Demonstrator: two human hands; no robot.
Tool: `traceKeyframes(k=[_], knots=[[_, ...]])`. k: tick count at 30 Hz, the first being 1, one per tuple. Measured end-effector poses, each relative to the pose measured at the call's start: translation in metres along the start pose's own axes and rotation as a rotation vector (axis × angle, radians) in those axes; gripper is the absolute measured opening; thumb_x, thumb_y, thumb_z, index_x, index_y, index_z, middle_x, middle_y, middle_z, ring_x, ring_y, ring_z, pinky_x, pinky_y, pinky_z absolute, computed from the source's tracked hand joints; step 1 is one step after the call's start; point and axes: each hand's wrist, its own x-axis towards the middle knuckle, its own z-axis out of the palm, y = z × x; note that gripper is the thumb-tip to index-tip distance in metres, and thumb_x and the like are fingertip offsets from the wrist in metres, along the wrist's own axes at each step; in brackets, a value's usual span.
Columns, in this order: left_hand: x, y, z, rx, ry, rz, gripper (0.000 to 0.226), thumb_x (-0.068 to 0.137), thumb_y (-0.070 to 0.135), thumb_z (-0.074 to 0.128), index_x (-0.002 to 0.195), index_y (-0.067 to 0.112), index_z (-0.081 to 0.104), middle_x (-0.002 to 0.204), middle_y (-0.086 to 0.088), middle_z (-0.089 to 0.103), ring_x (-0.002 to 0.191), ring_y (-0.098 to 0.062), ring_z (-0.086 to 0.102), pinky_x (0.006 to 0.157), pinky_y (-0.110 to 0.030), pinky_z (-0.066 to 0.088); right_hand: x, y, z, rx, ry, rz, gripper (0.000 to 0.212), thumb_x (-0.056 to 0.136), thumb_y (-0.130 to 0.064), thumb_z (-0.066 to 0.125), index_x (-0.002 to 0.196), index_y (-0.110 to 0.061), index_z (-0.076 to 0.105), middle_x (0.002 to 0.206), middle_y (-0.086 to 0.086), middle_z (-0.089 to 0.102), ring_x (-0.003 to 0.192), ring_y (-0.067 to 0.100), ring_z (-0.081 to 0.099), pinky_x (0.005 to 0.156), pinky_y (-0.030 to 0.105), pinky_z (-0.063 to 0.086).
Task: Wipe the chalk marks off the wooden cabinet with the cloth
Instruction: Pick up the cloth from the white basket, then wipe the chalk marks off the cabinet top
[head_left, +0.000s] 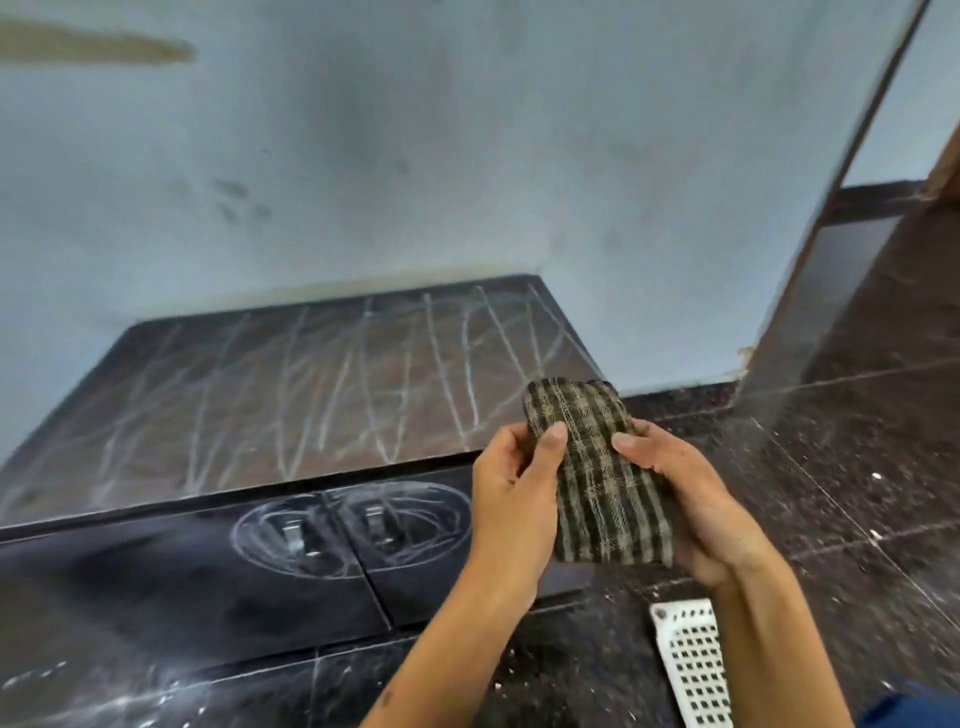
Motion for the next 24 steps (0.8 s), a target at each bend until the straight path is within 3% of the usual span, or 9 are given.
traceKeyframes(k=[4, 10, 15, 18, 20, 22, 24], knots=[[-0.017, 0.036, -0.044, -0.066, 0.091, -0.001, 0.019, 0.091, 0.02, 0.058, 0.103, 0.005, 0.063, 0.092, -0.006, 0.074, 0.088, -0.018, 0.07, 0.071, -0.025, 0.055, -0.002, 0.008, 0.061, 0.128, -0.055, -0.009, 0.07, 0.061, -0.02, 0.077, 0.123, 0.001, 0.051, 0.112, 0.025, 0.063, 0.093, 0.029, 0.064, 0.08, 0.036, 0.057], [-0.038, 0.078, -0.117, -0.13, 0.347, 0.052, 0.025, 0.087, 0.019, 0.064, 0.102, 0.001, 0.056, 0.094, -0.016, 0.072, 0.089, -0.025, 0.07, 0.078, -0.038, 0.057, -0.013, 0.043, 0.161, 0.414, -0.248, 0.069, 0.067, 0.068, -0.021, 0.067, 0.131, -0.005, 0.05, 0.123, 0.021, 0.061, 0.108, 0.032, 0.06, 0.089, 0.043, 0.051], [-0.053, 0.085, -0.166, -0.093, 0.452, 0.053, 0.027, 0.086, 0.02, 0.065, 0.099, -0.001, 0.054, 0.095, -0.019, 0.071, 0.088, -0.025, 0.069, 0.078, -0.038, 0.057, -0.02, 0.081, 0.208, 0.643, -0.313, 0.223, 0.071, 0.056, -0.017, 0.082, 0.123, -0.004, 0.059, 0.117, 0.022, 0.064, 0.101, 0.034, 0.066, 0.081, 0.046, 0.055], [-0.055, 0.085, -0.202, 0.049, 0.495, 0.03, 0.025, 0.092, 0.024, 0.058, 0.095, 0.0, 0.057, 0.099, -0.022, 0.068, 0.092, -0.029, 0.065, 0.087, -0.046, 0.052, -0.021, 0.098, 0.233, 0.668, -0.327, 0.284, 0.063, 0.069, -0.013, 0.065, 0.13, -0.005, 0.052, 0.122, 0.022, 0.061, 0.107, 0.035, 0.062, 0.092, 0.048, 0.049], [-0.052, 0.087, -0.224, 0.241, 0.479, 0.011, 0.025, 0.095, 0.028, 0.054, 0.092, 0.004, 0.058, 0.088, -0.018, 0.067, 0.082, -0.026, 0.063, 0.078, -0.042, 0.052, -0.018, 0.105, 0.243, 0.628, -0.353, 0.3, 0.06, 0.074, -0.007, 0.054, 0.133, -0.007, 0.05, 0.125, 0.022, 0.059, 0.111, 0.036, 0.06, 0.098, 0.049, 0.043], [-0.05, 0.091, -0.246, 0.437, 0.45, 0.013, 0.026, 0.095, 0.031, 0.053, 0.082, 0.009, 0.056, 0.073, -0.009, 0.06, 0.065, -0.017, 0.056, 0.063, -0.035, 0.046, -0.013, 0.108, 0.253, 0.574, -0.418, 0.331, 0.06, 0.072, 0.001, 0.052, 0.132, -0.006, 0.05, 0.125, 0.023, 0.059, 0.112, 0.038, 0.058, 0.091, 0.049, 0.047], [-0.048, 0.097, -0.269, 0.592, 0.445, 0.004, 0.028, 0.093, 0.032, 0.055, 0.074, 0.012, 0.053, 0.063, -0.002, 0.056, 0.055, -0.014, 0.052, 0.059, -0.032, 0.044, -0.008, 0.114, 0.263, 0.488, -0.451, 0.366, 0.06, 0.068, 0.008, 0.052, 0.128, -0.001, 0.052, 0.122, 0.026, 0.06, 0.114, 0.043, 0.056, 0.08, 0.046, 0.053]])
